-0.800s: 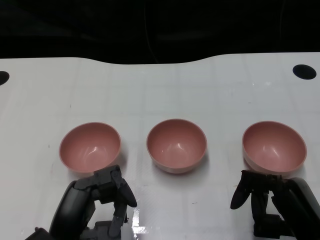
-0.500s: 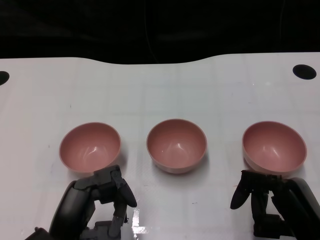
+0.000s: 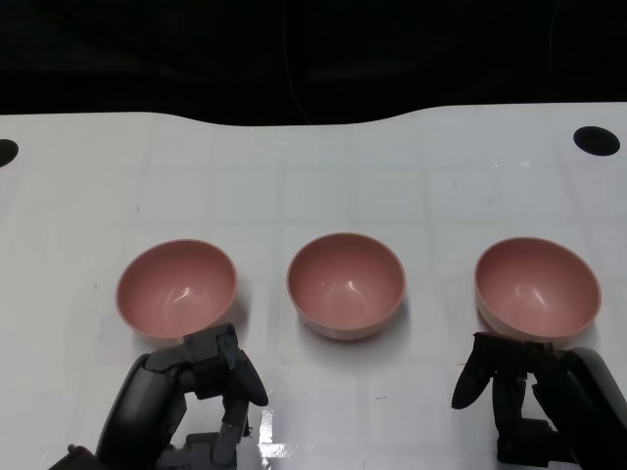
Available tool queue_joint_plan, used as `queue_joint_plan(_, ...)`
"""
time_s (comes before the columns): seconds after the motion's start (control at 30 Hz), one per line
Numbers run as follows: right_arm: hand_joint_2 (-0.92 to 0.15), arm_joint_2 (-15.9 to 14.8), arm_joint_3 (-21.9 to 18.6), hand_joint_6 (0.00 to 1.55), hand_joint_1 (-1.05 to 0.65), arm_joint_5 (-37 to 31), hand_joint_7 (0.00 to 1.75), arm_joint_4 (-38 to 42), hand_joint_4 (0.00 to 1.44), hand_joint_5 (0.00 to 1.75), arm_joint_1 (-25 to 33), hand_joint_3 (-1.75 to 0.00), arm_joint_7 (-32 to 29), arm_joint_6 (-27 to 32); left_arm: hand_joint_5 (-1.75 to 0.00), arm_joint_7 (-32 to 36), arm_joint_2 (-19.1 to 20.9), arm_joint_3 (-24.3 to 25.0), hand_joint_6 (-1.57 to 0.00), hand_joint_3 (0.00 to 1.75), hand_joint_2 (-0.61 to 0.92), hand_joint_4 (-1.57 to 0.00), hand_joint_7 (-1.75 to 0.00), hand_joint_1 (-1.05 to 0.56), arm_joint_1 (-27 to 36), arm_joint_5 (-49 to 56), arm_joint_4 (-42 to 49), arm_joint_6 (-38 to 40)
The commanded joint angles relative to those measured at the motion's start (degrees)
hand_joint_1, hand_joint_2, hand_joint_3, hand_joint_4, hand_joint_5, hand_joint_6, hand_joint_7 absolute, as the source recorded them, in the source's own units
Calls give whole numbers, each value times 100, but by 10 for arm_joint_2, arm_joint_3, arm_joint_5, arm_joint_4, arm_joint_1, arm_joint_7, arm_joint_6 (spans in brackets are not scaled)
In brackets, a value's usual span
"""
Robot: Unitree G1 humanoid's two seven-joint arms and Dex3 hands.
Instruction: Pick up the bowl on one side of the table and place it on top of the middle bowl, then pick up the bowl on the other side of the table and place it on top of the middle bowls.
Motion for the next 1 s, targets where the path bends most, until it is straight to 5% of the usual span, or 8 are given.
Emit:
queue_joint_plan(0.03, -15, -5, -2, 86, -8, 4, 143, 0, 95, 175, -1, -163, -4, -8, -175, -1, 7, 4, -82, 138, 37, -87, -148, -17, 2, -1, -5, 0)
queue_joint_plan(0.33, -15, -3, -3, 86, -9, 3, 142, -5, 95, 175, 1, -163, -2, -1, -175, -1, 8, 5, -81, 131, 41, -87, -149, -17, 1, 2, -4, -3)
queue_joint_plan(0.43, -25, -3, -3, 84, -7, 3, 127, -6, 84, 175, 2, -144, -2, 1, -175, -3, 9, 5, -81, 135, 39, -87, -149, -17, 1, -1, -5, 0)
queue_joint_plan(0.97, -33, -2, -4, 86, -10, -2, 103, 1, 78, 173, -3, -122, -18, -8, -175, -4, 9, 6, -82, 140, 36, -87, -148, -16, 1, -2, -4, -1)
queue_joint_plan(1.0, -35, -1, -5, 84, -12, 0, 101, 1, 79, 162, -3, -117, -17, -7, -175, -4, 9, 6, -81, 140, 36, -87, -148, -16, 1, -2, -5, -1)
